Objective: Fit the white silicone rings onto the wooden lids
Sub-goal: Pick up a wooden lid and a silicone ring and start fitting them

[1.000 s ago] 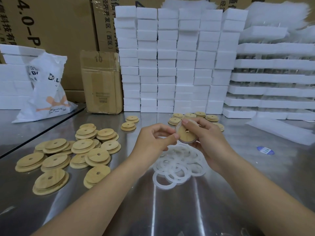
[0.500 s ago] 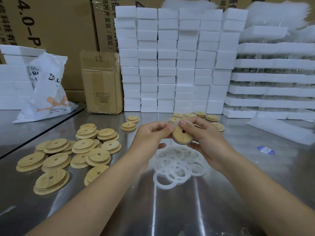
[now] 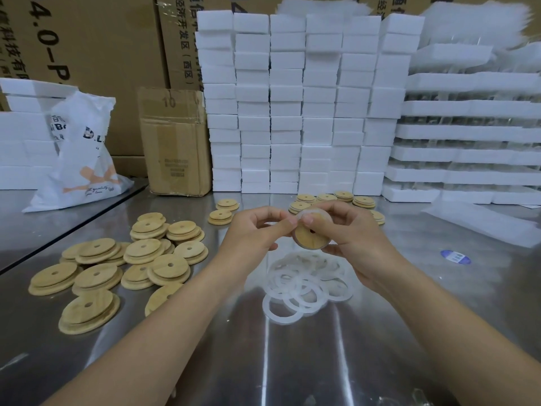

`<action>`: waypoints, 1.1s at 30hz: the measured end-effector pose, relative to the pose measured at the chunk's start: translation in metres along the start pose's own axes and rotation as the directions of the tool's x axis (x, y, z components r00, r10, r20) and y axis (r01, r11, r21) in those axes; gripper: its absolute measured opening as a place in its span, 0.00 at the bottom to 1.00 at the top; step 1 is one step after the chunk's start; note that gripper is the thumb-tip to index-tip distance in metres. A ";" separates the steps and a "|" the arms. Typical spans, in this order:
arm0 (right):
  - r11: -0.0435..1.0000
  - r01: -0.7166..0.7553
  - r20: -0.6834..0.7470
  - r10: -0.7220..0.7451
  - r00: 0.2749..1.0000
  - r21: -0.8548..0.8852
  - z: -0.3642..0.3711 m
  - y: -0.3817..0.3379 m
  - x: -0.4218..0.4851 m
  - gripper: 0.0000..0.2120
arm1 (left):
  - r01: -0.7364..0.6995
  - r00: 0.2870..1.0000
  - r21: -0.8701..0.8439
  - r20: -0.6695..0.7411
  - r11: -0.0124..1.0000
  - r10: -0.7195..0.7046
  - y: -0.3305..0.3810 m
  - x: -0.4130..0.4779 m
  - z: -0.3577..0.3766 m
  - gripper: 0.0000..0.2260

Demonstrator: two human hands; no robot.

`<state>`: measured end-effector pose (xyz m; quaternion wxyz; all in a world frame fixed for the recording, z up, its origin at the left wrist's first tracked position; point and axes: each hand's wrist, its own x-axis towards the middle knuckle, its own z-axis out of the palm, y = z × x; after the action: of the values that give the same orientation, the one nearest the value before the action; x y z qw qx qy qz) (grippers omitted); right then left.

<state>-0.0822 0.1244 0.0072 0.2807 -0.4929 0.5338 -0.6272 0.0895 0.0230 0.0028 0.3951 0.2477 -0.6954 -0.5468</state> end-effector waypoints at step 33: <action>0.998 0.026 0.157 -0.018 0.987 -0.050 -0.005 -0.006 0.001 0.11 | -0.195 0.976 0.083 -0.083 0.977 0.202 -0.004 0.001 0.009 0.04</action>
<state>-0.0864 0.1271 0.0133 0.3020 -0.5533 0.5208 -0.5757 0.0811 0.0267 -0.0018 0.4697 0.2161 -0.7177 -0.4665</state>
